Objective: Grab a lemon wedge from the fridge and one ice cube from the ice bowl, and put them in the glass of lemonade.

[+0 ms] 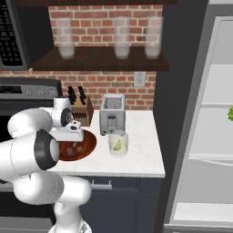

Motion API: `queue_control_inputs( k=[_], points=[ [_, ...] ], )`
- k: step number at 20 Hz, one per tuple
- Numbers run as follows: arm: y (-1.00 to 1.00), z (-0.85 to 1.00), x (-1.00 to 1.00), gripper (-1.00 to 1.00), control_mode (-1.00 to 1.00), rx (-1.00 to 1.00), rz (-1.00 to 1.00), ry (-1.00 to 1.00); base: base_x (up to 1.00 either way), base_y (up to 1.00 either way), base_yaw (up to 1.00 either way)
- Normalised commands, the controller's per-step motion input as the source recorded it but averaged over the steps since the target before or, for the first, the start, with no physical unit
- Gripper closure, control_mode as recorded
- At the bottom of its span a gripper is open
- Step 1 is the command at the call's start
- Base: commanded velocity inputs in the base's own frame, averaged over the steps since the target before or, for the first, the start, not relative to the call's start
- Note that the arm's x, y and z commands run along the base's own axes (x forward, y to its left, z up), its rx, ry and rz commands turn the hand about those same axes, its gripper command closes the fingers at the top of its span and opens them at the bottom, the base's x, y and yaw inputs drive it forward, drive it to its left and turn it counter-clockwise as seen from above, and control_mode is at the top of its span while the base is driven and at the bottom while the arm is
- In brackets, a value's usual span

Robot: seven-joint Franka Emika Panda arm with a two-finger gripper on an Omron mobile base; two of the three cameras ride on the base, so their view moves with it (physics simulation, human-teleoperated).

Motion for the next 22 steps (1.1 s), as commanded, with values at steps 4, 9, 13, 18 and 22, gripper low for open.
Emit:
queue_control_inputs(
  k=[4,9,13,18,22],
  points=[
    [0.17,-0.26,0.0,-1.0,-1.0,0.0,0.0,-0.03,0.0,0.0,0.0],
    [0.0,-0.08,0.0,-1.0,-1.0,0.0,0.0,0.01,0.0,0.0,0.0],
    [0.0,-0.16,0.0,-1.0,-1.0,0.0,0.0,0.01,0.0,0.0,0.0],
    [0.0,-0.33,0.0,-1.0,-1.0,0.0,0.0,0.02,0.0,0.0,0.0],
    [0.0,-0.12,0.0,-1.0,-1.0,0.0,0.0,0.0,0.0,0.0,0.0]
  ],
)
